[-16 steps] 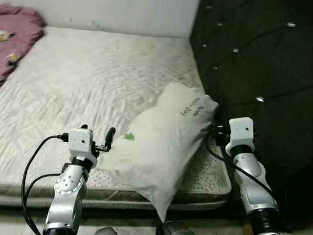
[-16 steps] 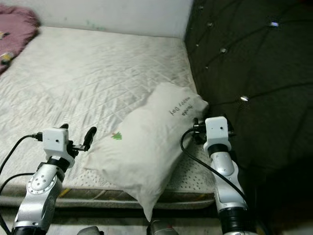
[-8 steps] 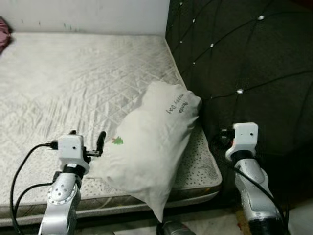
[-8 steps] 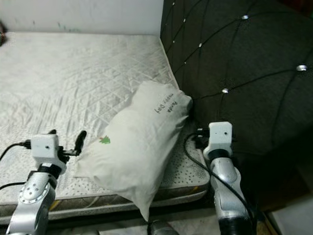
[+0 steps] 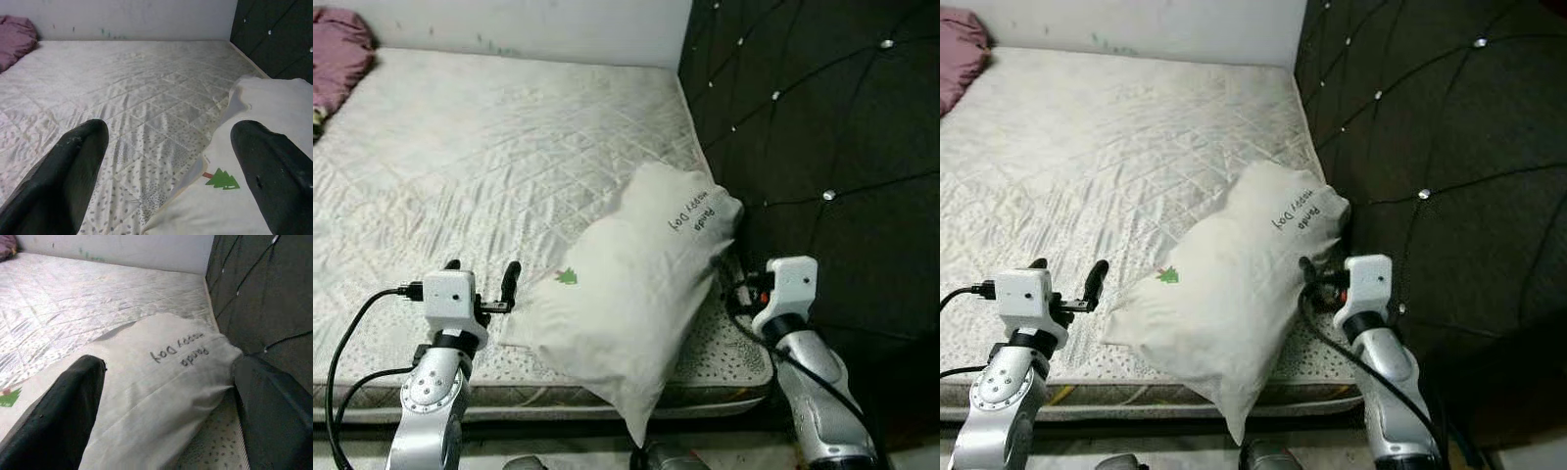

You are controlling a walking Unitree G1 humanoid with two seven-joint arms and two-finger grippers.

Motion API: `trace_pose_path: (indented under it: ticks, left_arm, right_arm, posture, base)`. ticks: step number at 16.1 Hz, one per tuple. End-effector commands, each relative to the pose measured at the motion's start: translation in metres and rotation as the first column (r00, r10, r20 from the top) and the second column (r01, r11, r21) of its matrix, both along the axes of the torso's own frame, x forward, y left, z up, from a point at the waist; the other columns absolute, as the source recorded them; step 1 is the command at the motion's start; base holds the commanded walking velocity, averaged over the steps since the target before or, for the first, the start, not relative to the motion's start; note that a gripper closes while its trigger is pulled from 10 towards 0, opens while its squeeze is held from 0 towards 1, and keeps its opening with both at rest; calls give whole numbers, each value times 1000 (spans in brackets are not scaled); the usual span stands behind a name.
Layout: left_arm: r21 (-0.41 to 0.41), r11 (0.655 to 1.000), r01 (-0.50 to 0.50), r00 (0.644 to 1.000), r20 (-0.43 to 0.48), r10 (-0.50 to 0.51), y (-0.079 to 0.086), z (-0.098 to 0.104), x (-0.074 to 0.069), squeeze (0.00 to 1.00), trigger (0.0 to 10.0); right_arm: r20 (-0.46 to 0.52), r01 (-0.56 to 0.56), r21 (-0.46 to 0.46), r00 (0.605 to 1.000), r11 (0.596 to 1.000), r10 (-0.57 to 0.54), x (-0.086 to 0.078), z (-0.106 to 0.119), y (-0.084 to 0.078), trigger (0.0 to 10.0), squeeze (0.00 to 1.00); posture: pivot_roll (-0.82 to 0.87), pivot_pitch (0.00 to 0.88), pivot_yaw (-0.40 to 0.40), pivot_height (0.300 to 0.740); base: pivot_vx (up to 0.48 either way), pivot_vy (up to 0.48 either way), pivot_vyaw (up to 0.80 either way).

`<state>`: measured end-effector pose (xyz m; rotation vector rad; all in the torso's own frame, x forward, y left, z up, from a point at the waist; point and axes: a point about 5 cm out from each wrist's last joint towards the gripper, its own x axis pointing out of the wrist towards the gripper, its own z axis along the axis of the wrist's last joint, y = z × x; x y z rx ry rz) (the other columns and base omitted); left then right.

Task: Clean up the room

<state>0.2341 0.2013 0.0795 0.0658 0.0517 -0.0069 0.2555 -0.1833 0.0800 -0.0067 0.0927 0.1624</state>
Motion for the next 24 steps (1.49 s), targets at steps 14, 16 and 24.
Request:
trace_pose_path:
  ticks: [14, 16, 24]
  left_arm:
    - [-5, 999, 35, 999, -4, -35, -8, 1, 5, 0, 10000]
    - [-6, 999, 36, 999, -3, -36, -8, 1, 6, 0, 10000]
    - [-15, 998, 66, 998, 15, -66, -11, 4, 9, 0, 10000]
  right_arm:
    - [-11, -68, 26, 998, 997, 68, -1, 6, 3, 10000, 0]
    - [-14, -68, 25, 998, 997, 68, -1, 6, 3, 10000, 0]
    - [-19, -72, 22, 997, 997, 72, 0, 6, 2, 10000, 0]
  posture:
    - [-5, 49, -57, 668]
    - [-4, 52, -59, 668]
    - [-11, 56, -63, 668]
  base:
    - [0, 0, 0]
    - [0, 0, 0]
    - [0, 0, 0]
